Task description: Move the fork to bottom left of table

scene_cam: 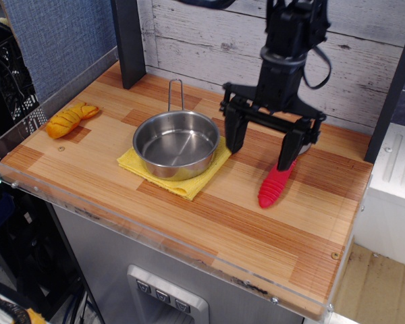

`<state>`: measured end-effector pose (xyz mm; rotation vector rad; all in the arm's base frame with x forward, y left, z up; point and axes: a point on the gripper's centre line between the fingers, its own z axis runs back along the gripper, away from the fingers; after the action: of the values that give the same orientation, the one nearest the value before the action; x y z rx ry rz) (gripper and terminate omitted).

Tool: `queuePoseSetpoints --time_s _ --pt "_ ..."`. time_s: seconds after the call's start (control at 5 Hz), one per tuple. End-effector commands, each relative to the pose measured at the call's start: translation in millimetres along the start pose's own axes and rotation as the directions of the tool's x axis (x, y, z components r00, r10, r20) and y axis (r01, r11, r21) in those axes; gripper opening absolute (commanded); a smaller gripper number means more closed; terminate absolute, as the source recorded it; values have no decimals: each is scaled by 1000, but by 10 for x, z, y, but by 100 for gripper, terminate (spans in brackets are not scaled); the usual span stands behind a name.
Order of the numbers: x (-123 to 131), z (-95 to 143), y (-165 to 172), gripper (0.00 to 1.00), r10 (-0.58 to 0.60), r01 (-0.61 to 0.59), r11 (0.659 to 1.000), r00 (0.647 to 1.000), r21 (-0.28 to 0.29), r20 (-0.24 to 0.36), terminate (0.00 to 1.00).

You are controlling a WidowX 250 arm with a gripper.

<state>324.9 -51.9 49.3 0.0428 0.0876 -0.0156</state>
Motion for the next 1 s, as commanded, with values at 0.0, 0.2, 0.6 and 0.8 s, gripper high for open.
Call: queuePoseSetpoints --time_s 0.0,0.2,0.6,0.8 --pt "41 -150 -62 100 13 -14 1000 999 7 45 0" --pt "62 -265 -139 100 58 -60 998 997 34 60 0" --pt "233 -537 -300 100 63 -65 996 998 55 27 0" --pt "245 -599 -329 0 60 -61 996 998 70 16 0"
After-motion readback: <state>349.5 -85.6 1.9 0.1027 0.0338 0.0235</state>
